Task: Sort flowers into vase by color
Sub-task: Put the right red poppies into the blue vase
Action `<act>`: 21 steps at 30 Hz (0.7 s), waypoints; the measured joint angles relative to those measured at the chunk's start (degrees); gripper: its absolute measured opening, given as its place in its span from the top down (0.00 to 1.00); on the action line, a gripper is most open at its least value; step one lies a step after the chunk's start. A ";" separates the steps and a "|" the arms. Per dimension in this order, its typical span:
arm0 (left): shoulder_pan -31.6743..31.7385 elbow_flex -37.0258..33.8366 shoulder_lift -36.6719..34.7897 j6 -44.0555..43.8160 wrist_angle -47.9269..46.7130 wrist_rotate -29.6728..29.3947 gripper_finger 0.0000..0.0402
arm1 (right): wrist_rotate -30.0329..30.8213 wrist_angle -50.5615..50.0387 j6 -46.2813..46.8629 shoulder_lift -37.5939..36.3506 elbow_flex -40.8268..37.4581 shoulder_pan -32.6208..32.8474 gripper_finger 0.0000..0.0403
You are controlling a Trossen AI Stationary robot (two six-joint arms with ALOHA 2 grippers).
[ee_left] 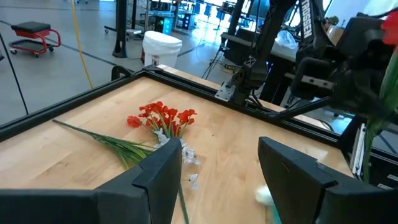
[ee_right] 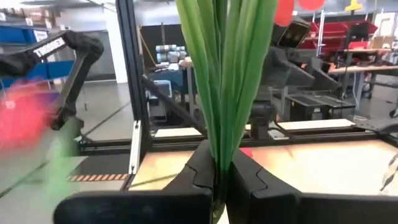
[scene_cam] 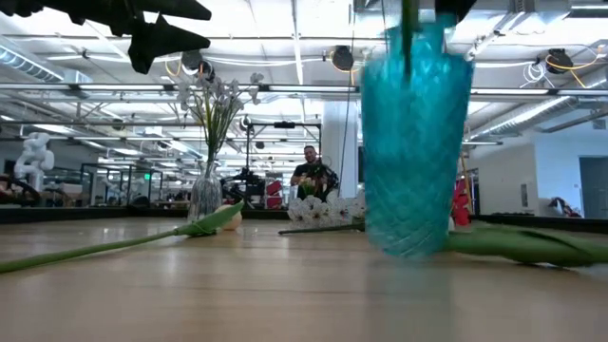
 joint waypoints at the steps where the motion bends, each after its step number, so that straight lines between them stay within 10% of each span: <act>1: -0.01 0.00 0.00 0.01 0.01 0.00 0.46 | 0.18 0.03 -0.13 0.46 0.00 0.00 0.99; 21: -0.01 0.02 -0.01 -0.01 0.46 -0.48 0.46 | 3.45 1.27 -5.14 -0.07 -0.02 -0.85 0.99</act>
